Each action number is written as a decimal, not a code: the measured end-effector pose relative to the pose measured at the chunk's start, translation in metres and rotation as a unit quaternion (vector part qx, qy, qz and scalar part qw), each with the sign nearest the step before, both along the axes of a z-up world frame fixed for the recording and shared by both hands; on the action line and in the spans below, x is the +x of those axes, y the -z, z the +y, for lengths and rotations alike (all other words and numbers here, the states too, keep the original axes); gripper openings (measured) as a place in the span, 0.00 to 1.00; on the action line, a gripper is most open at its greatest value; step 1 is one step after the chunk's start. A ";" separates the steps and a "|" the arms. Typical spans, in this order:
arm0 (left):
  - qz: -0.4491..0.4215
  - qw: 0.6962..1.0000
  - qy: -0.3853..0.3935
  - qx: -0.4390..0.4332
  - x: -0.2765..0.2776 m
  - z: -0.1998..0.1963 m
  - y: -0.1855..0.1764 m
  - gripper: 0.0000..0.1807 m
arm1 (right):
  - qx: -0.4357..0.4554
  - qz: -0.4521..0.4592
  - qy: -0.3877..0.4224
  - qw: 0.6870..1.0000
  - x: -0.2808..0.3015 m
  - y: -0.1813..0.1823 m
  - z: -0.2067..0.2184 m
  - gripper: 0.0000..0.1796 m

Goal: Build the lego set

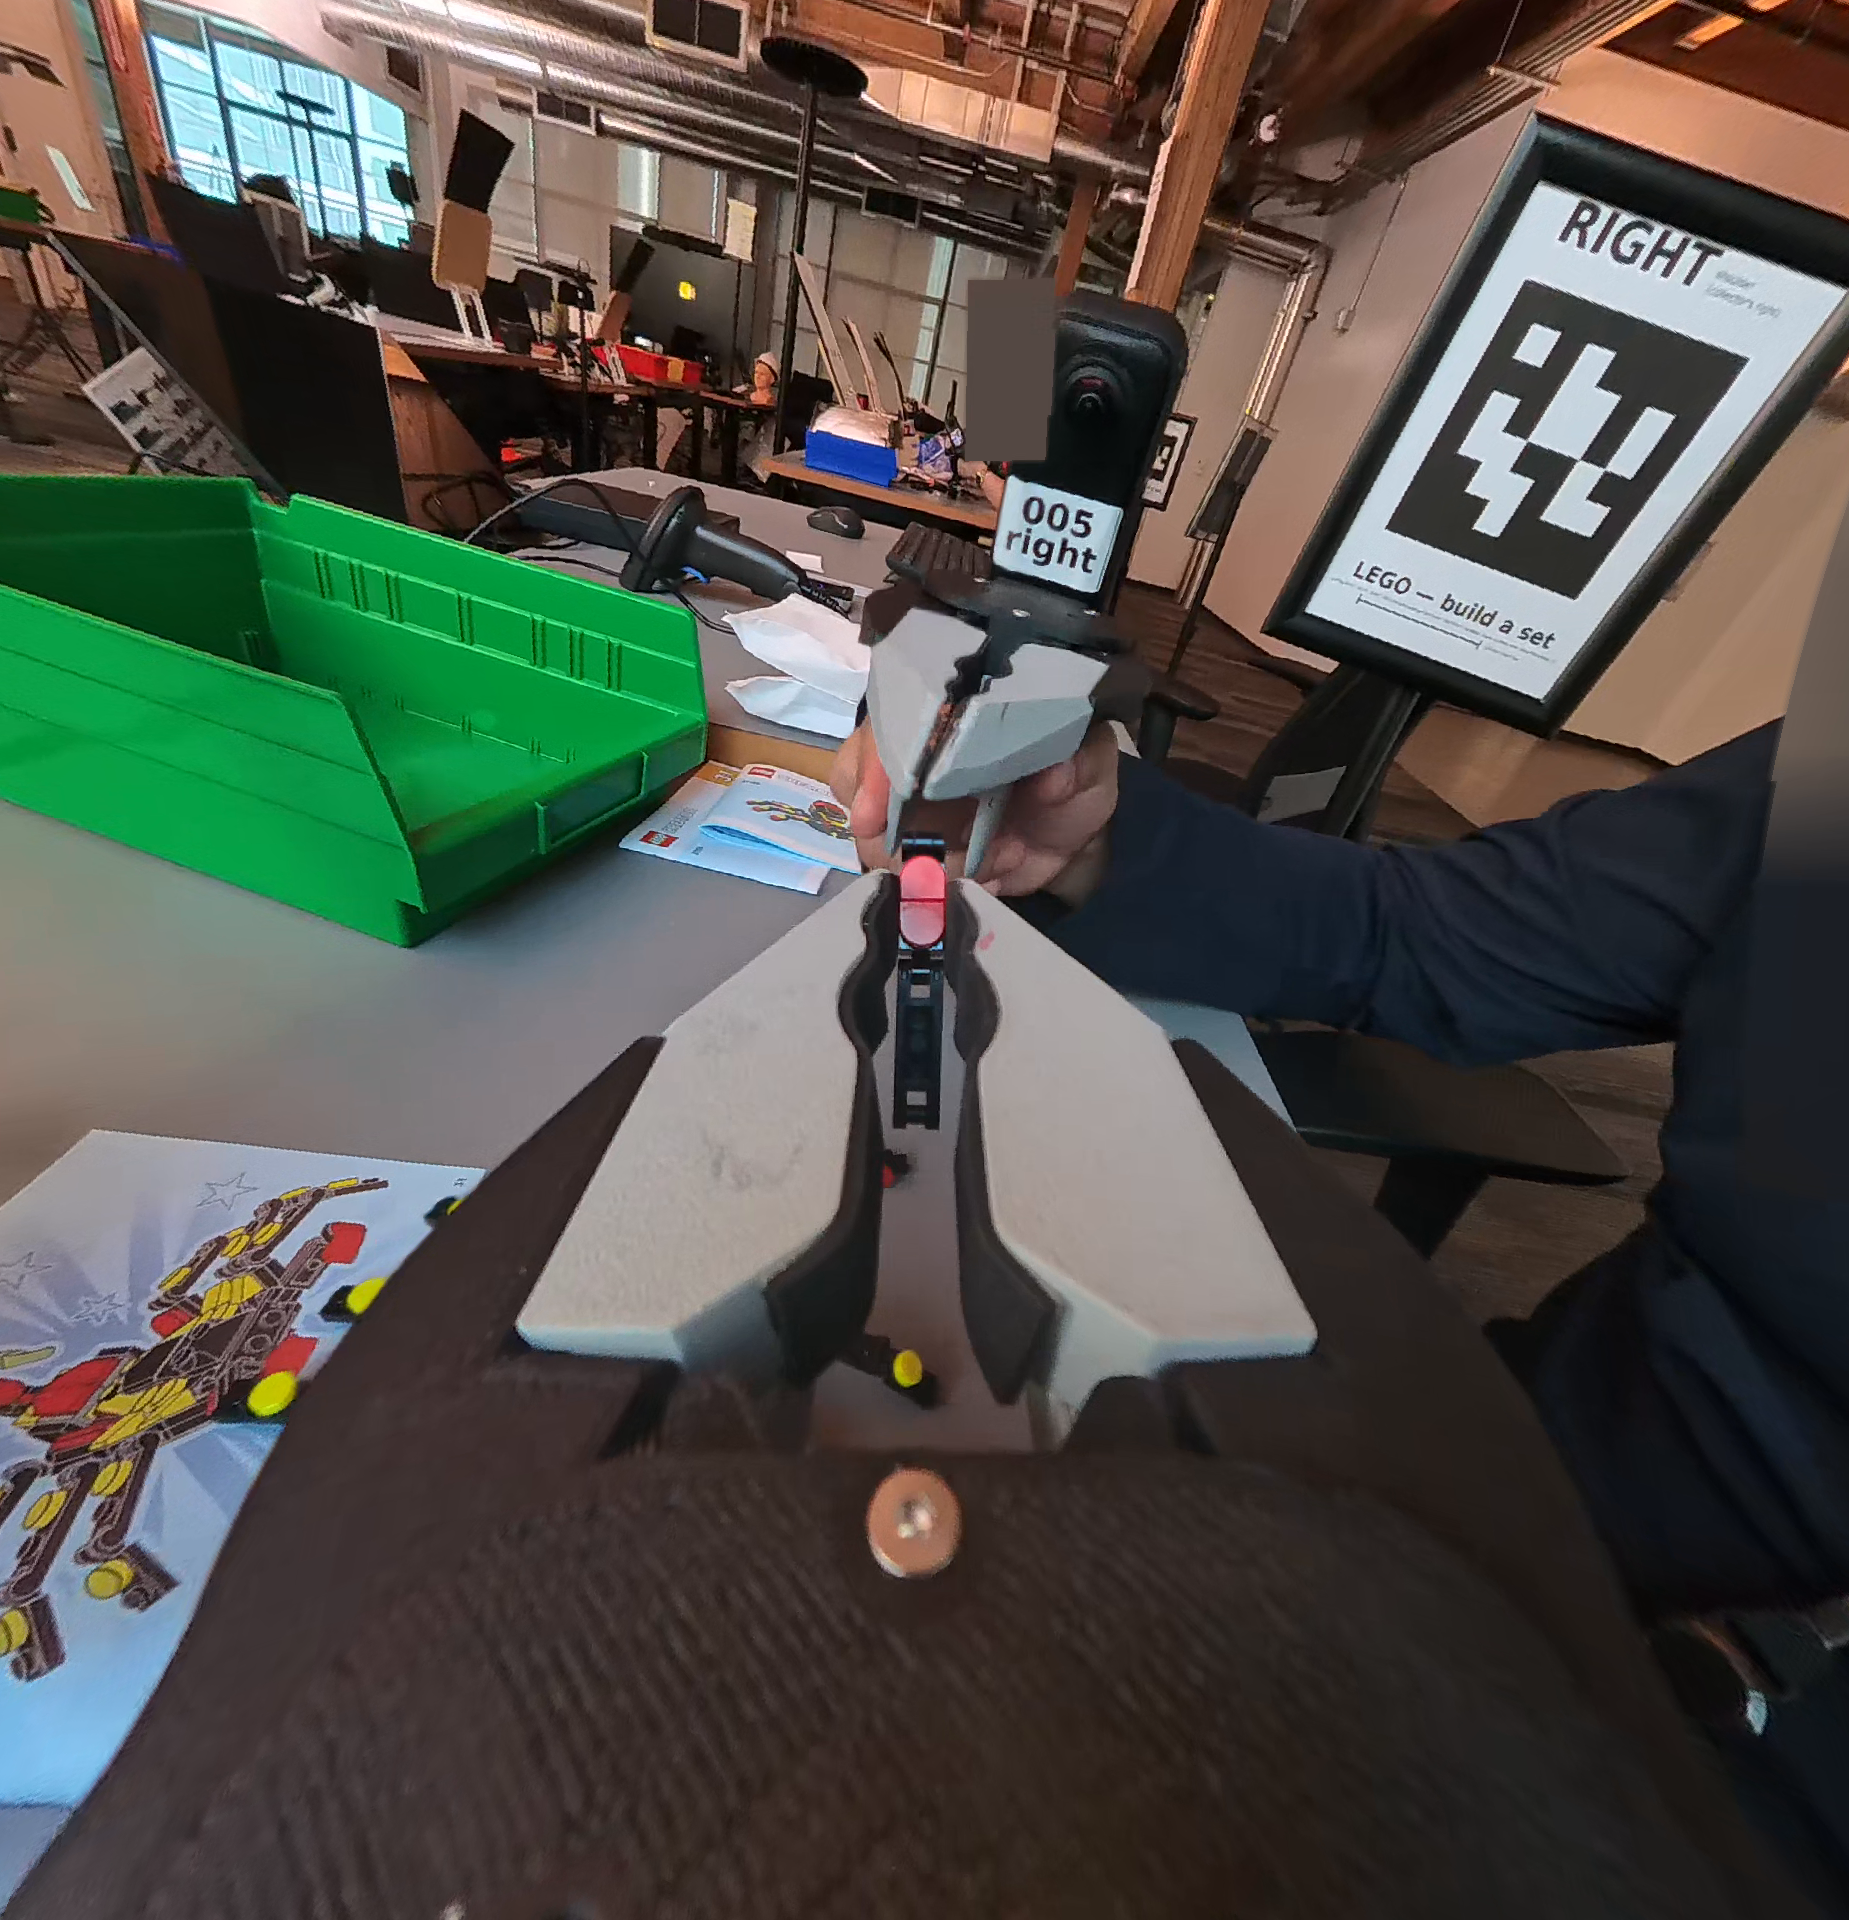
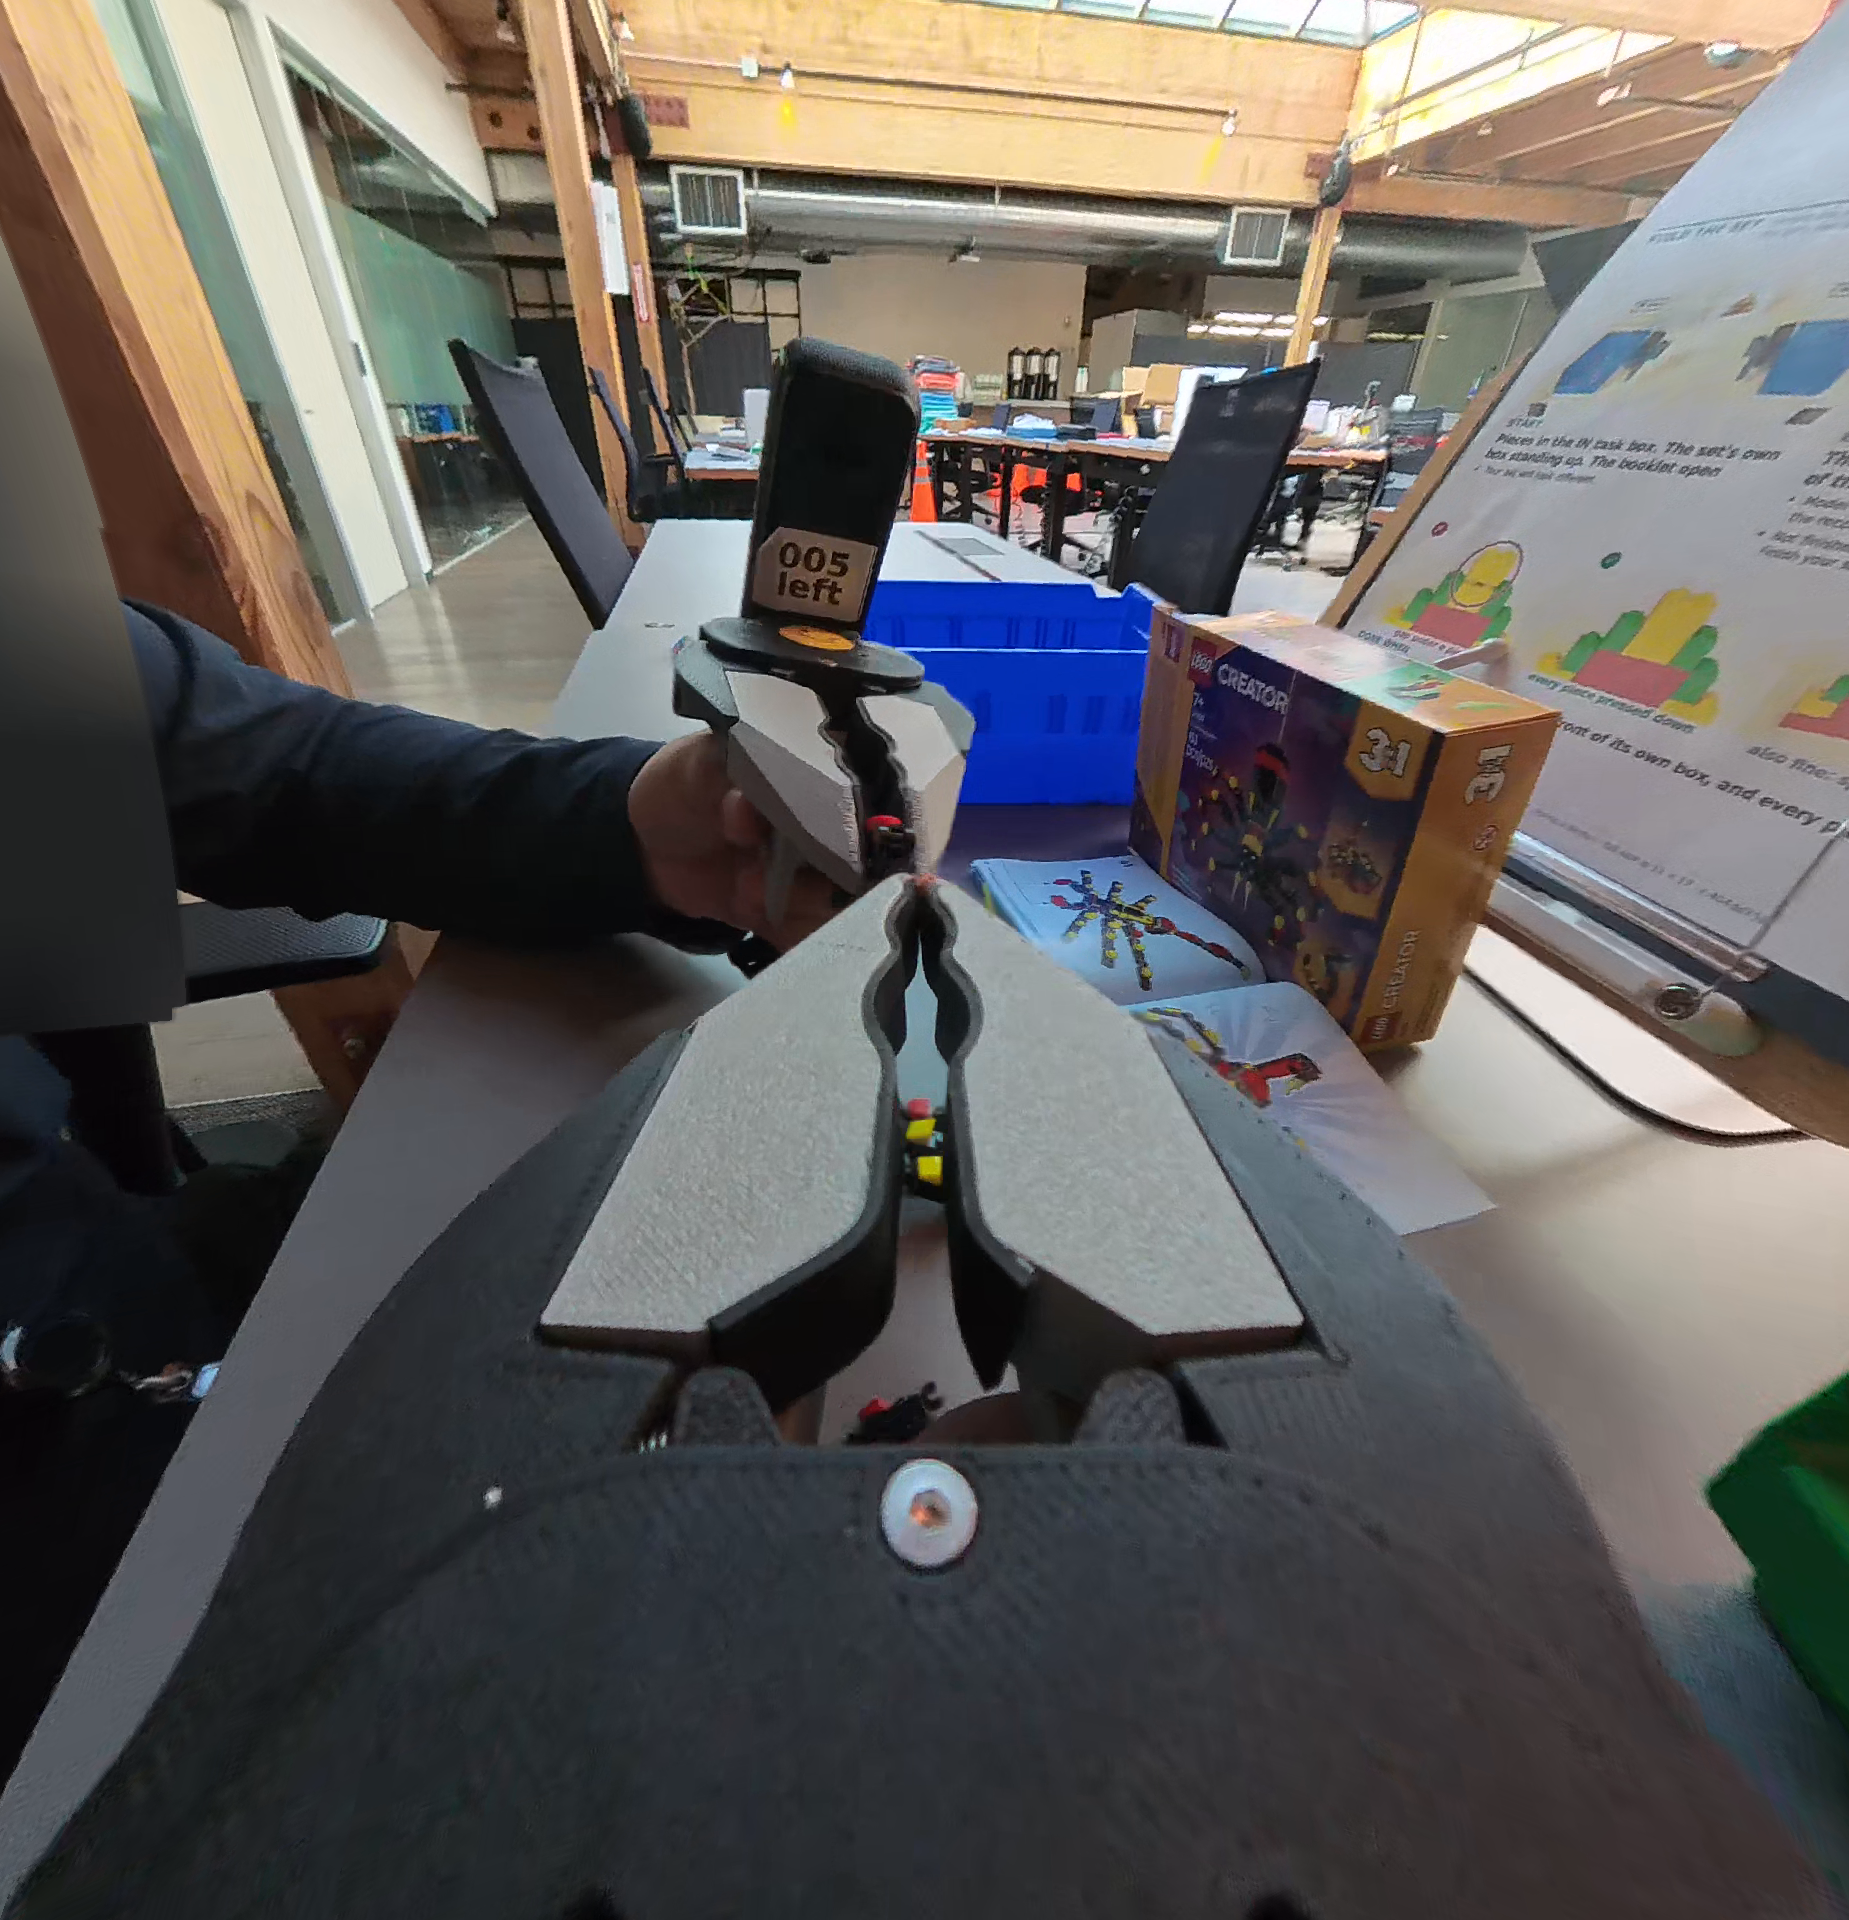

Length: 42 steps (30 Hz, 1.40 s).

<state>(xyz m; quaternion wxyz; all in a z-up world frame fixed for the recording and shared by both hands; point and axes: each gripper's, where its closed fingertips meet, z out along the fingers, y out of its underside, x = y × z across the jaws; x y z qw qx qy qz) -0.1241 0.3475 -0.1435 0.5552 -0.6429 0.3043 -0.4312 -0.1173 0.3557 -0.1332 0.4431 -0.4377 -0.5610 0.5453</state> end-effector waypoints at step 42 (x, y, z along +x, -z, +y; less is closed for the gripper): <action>0.020 0.981 0.029 0.190 0.014 -0.027 -0.018 0.03 | -0.109 0.007 -0.106 0.988 -0.001 -0.003 -0.029 0.00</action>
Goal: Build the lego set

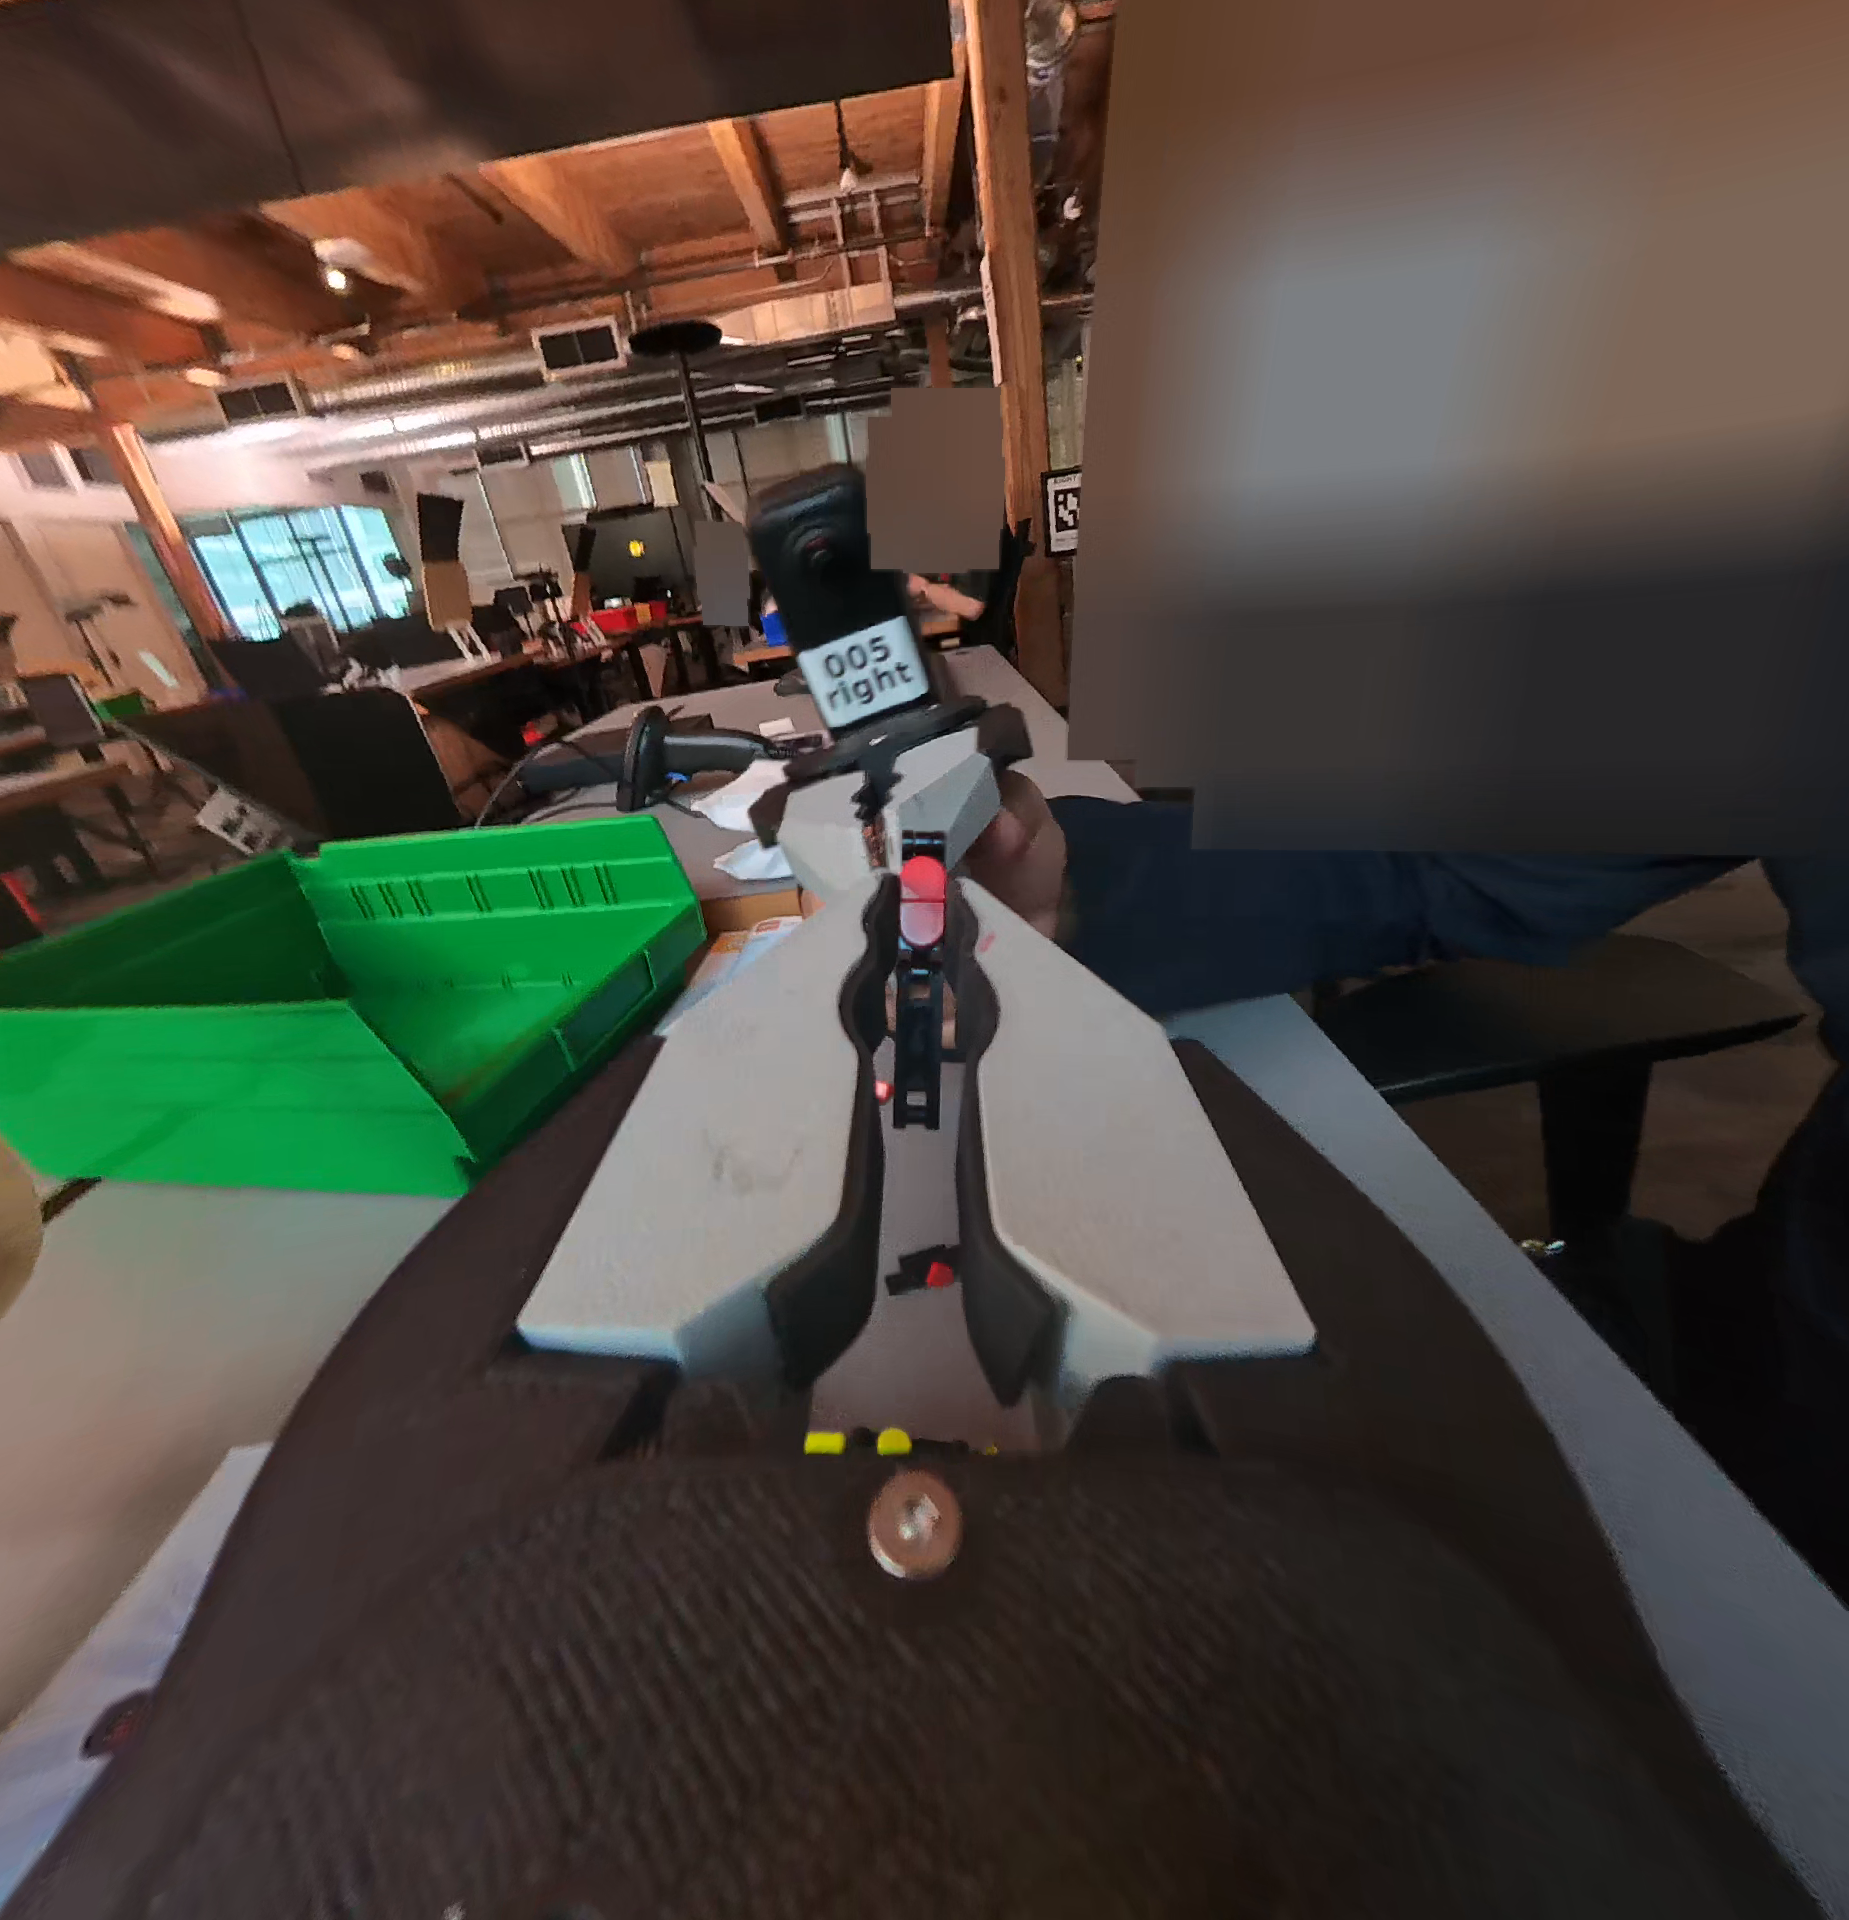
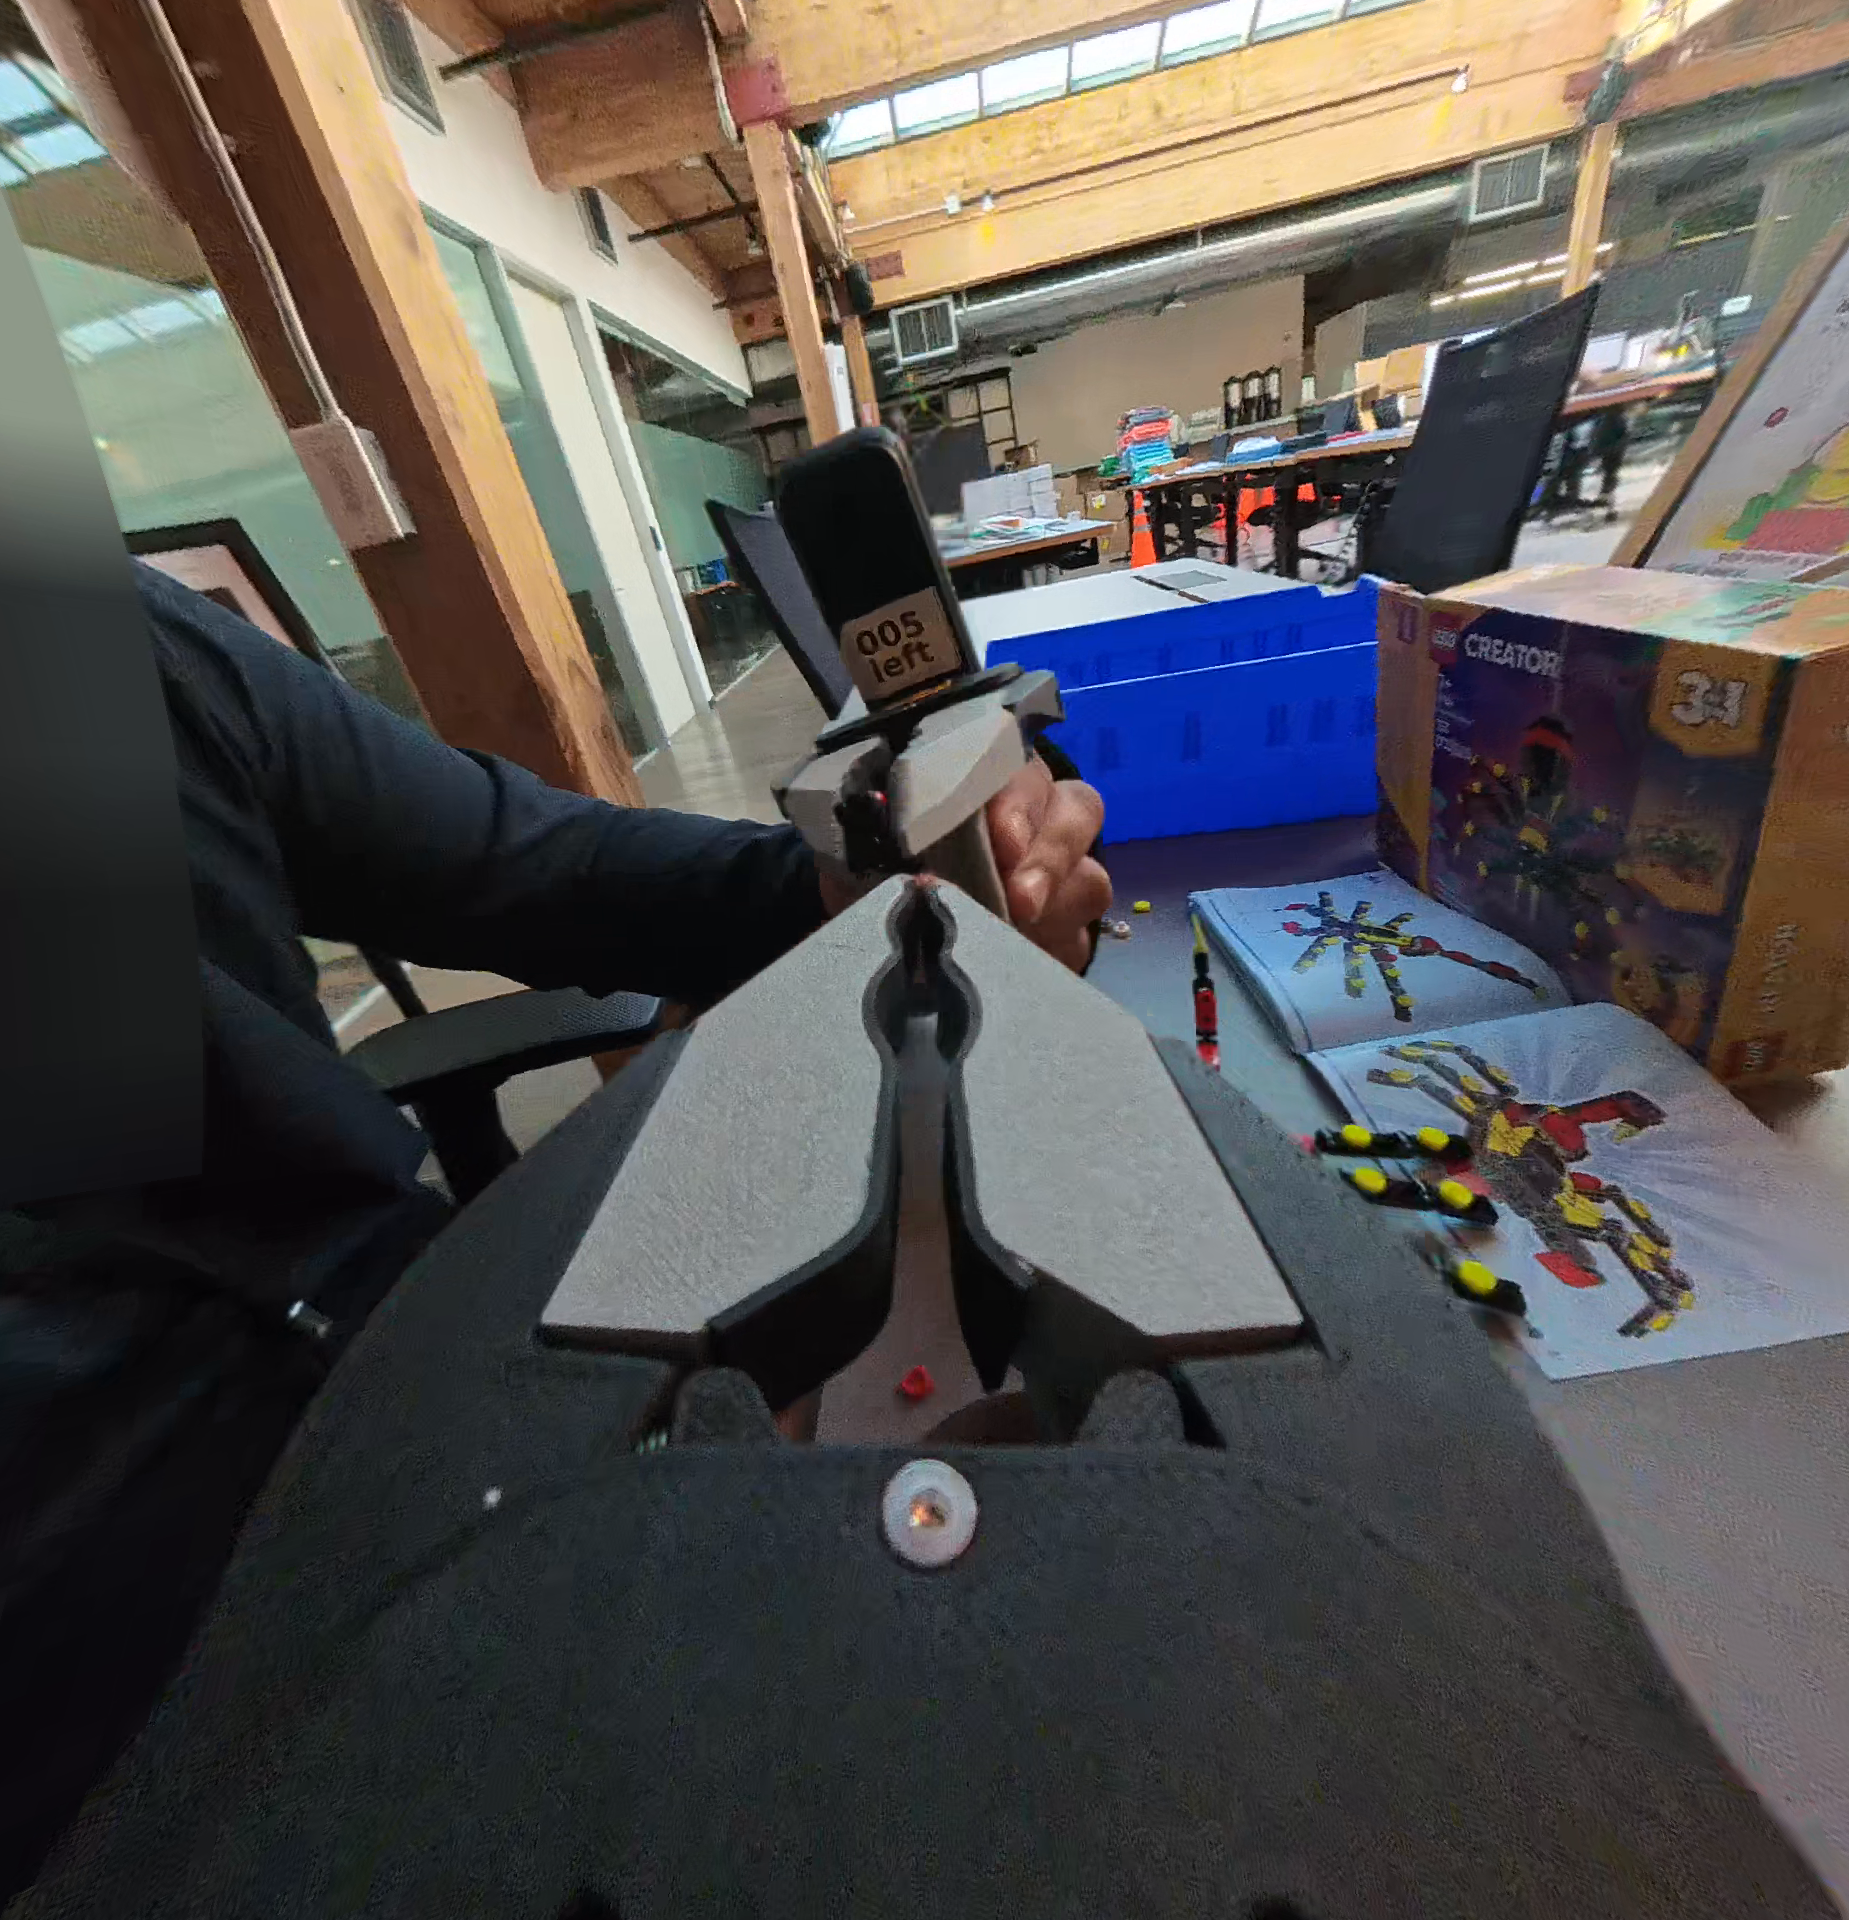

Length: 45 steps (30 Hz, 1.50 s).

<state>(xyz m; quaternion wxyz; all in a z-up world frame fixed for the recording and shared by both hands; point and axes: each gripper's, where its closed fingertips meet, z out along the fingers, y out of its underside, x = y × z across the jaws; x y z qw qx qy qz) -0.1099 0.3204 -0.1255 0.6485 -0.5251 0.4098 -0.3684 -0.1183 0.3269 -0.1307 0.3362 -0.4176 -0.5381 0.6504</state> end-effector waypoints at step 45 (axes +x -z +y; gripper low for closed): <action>0.117 0.985 -0.082 0.101 -0.004 0.011 0.017 0.03 | -0.152 0.019 -0.091 0.984 0.021 -0.025 0.006 0.00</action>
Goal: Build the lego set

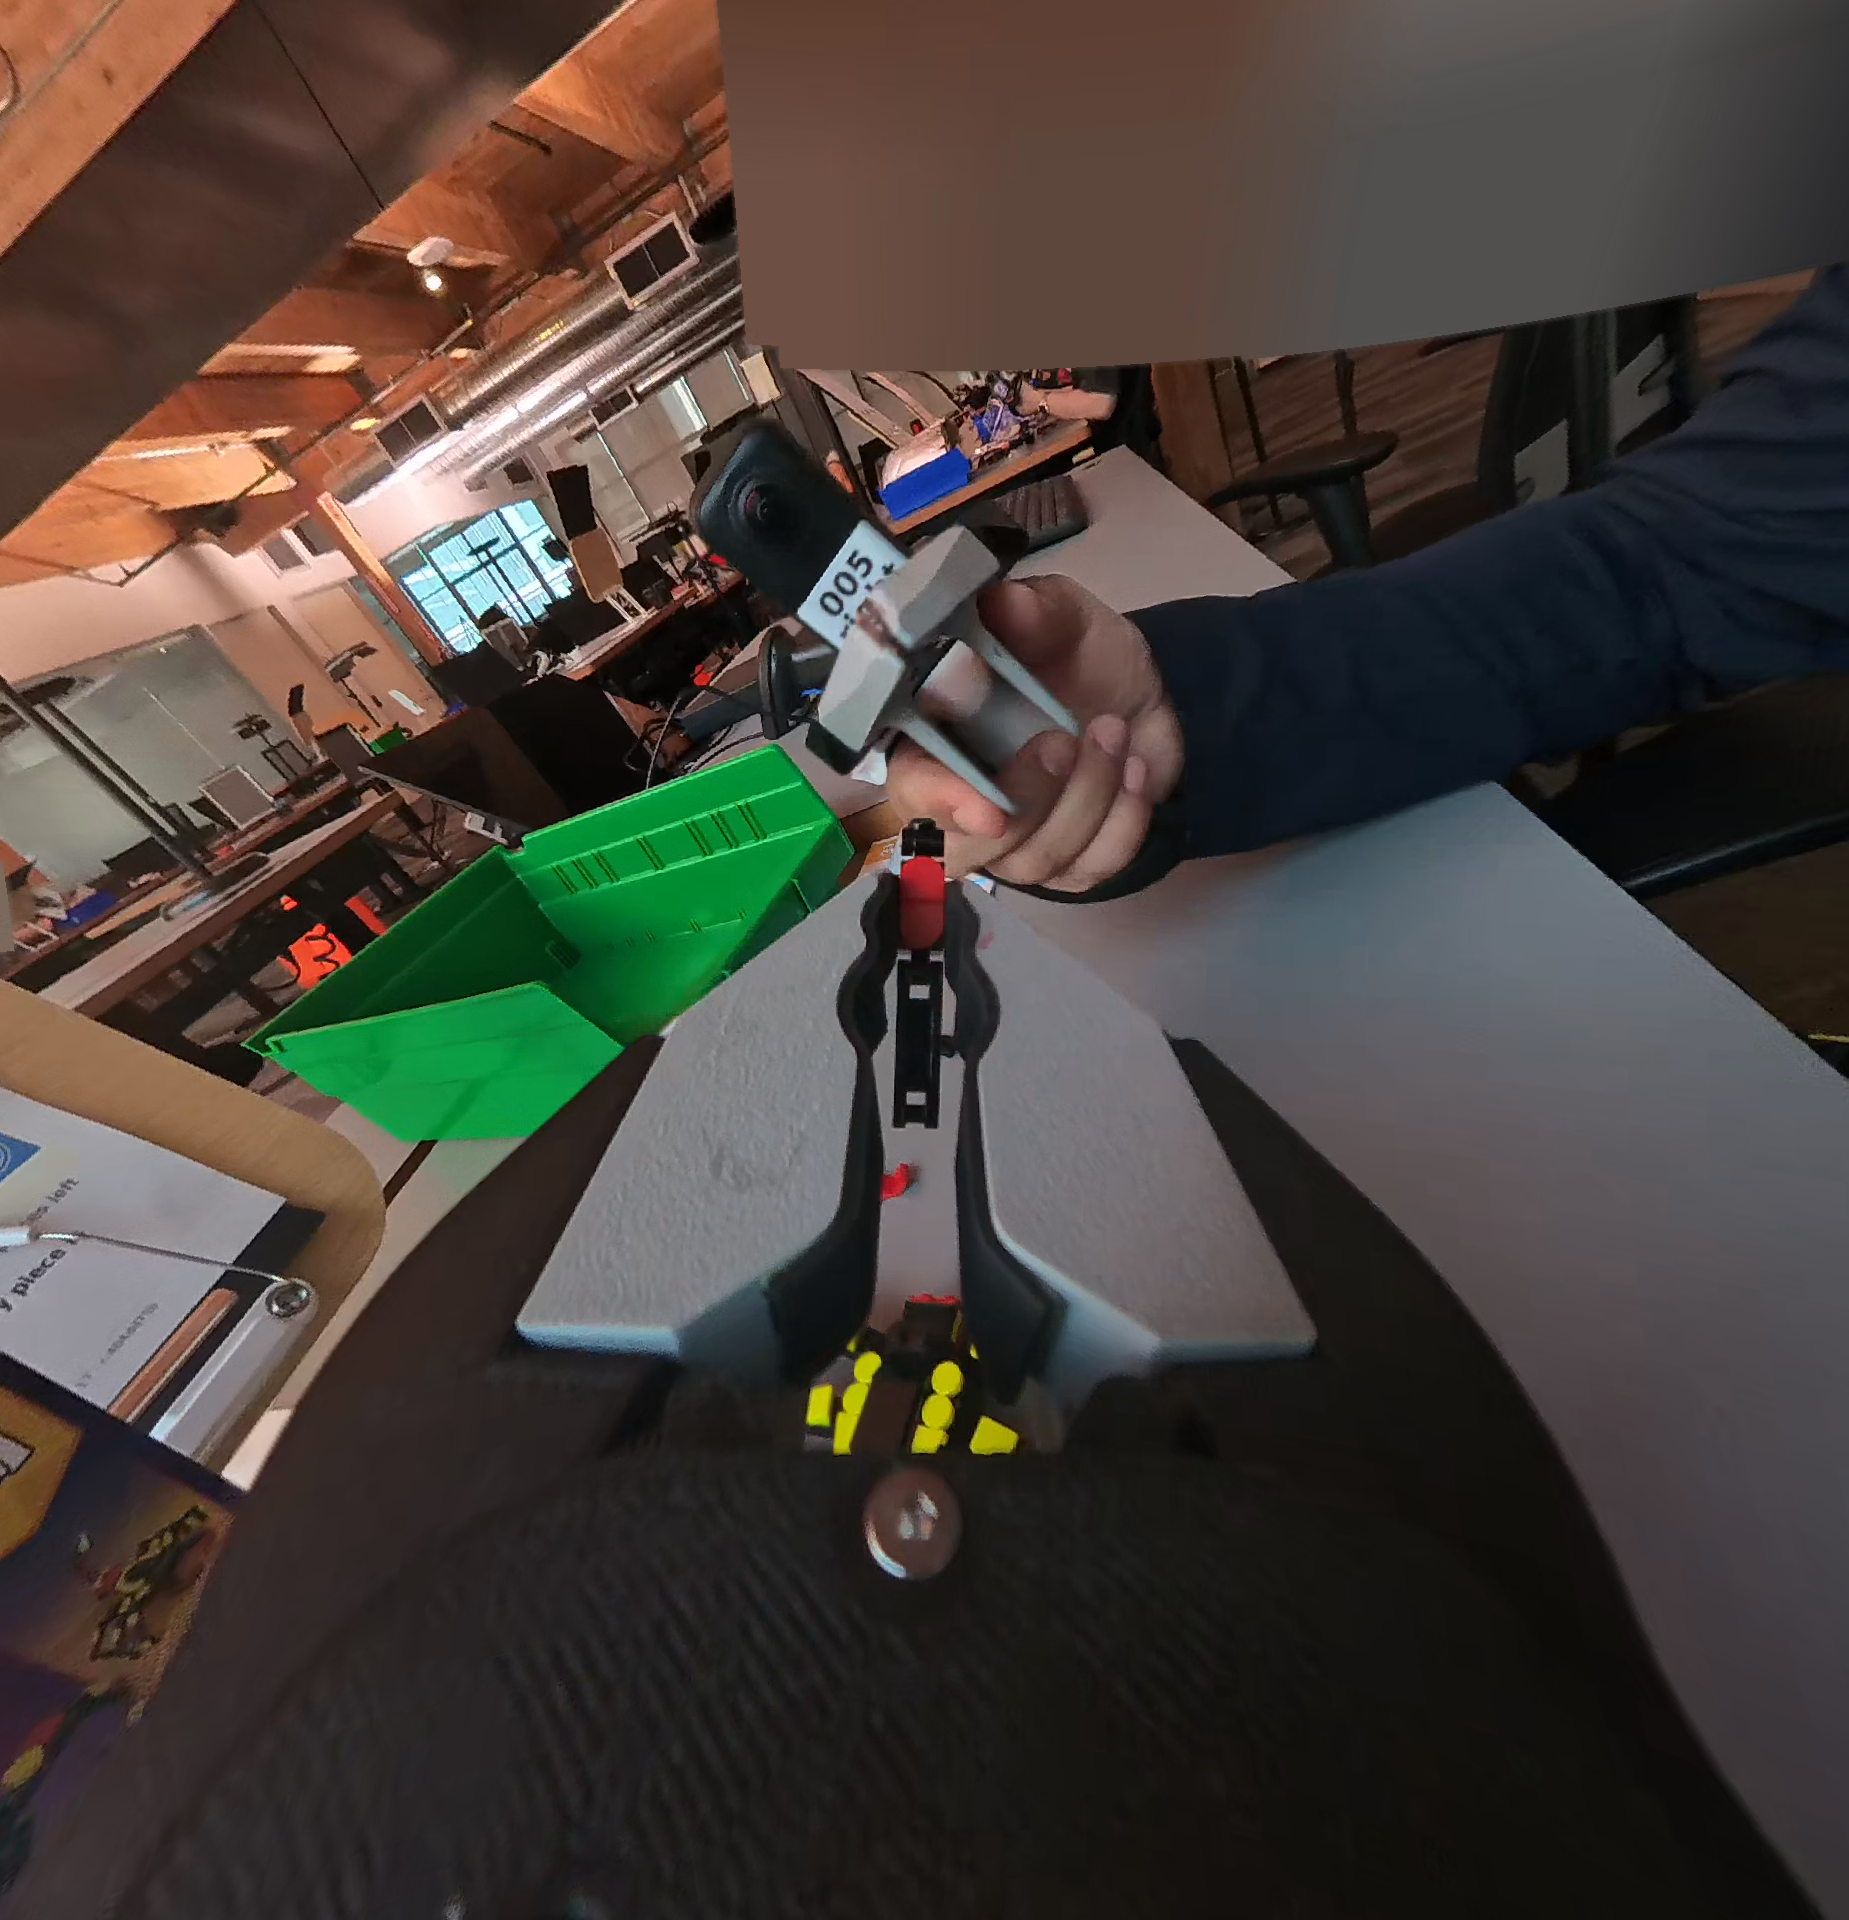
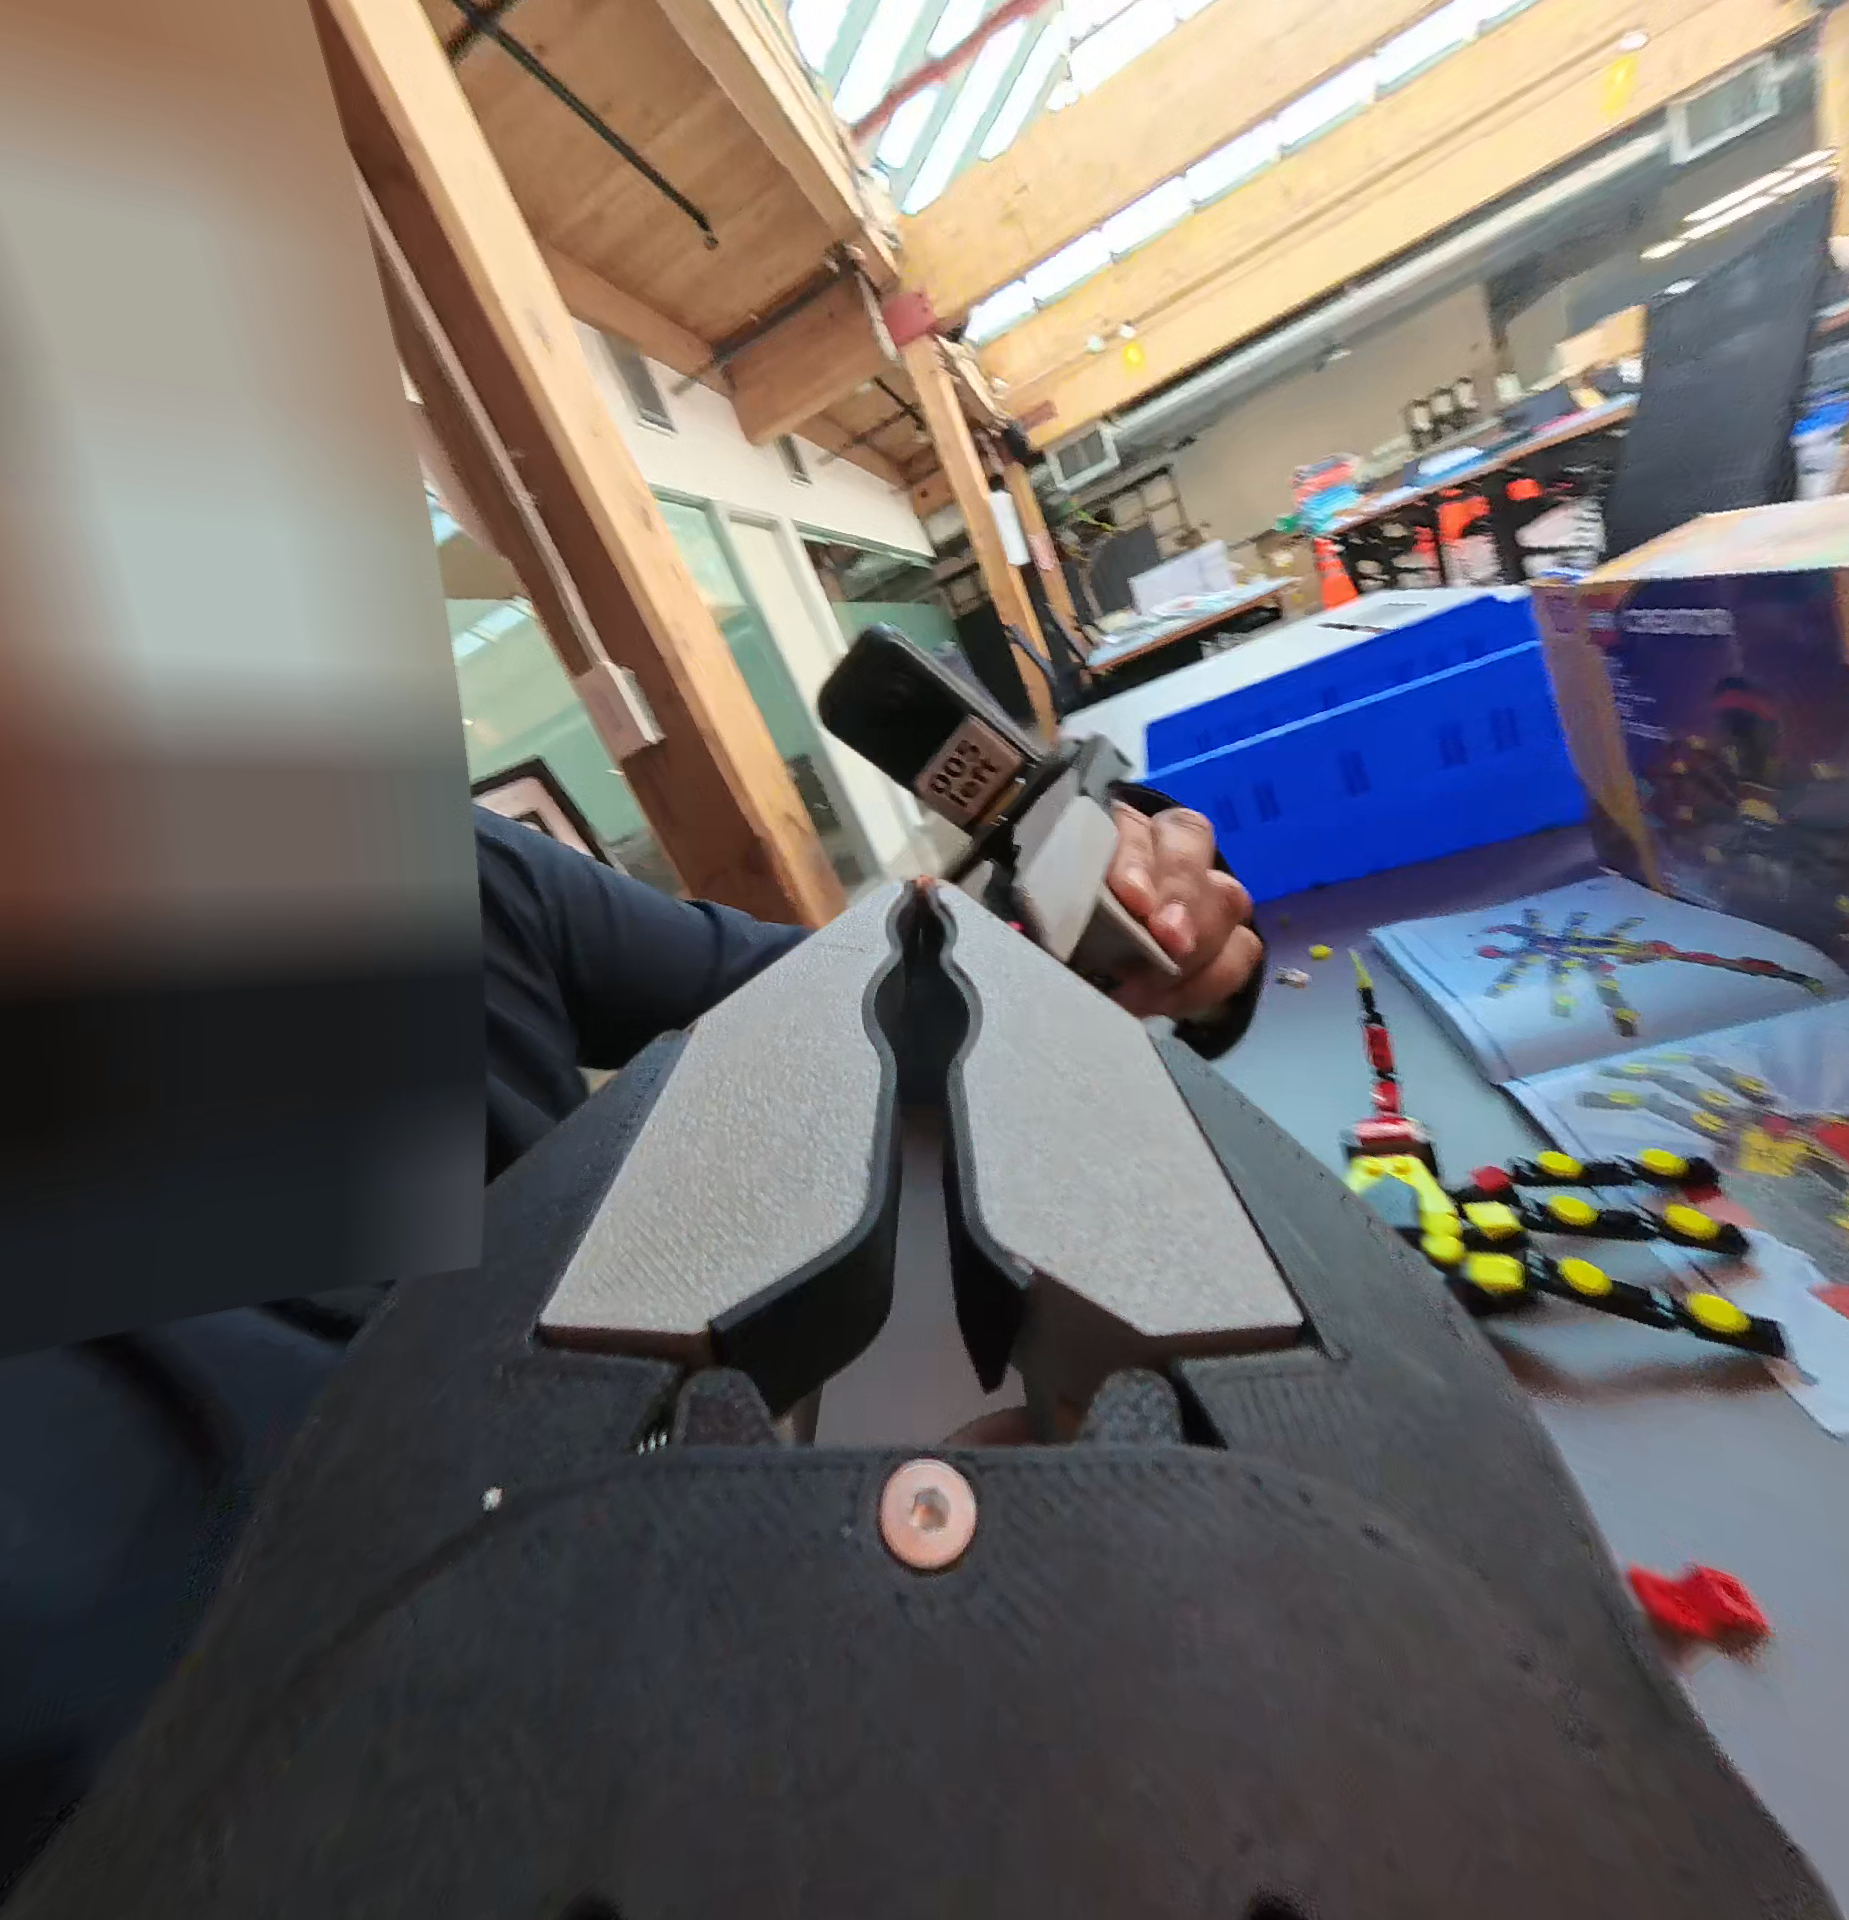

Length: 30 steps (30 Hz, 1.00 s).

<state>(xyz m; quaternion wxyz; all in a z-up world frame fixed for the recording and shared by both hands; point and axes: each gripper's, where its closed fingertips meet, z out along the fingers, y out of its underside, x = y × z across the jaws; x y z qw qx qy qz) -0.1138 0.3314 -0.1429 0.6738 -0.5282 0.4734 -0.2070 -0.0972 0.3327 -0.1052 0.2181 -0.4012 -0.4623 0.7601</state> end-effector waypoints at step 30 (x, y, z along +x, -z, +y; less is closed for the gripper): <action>0.181 0.971 -0.158 0.013 -0.015 0.029 0.033 0.03 | 0.167 -0.132 0.118 0.970 -0.032 0.061 0.014 0.06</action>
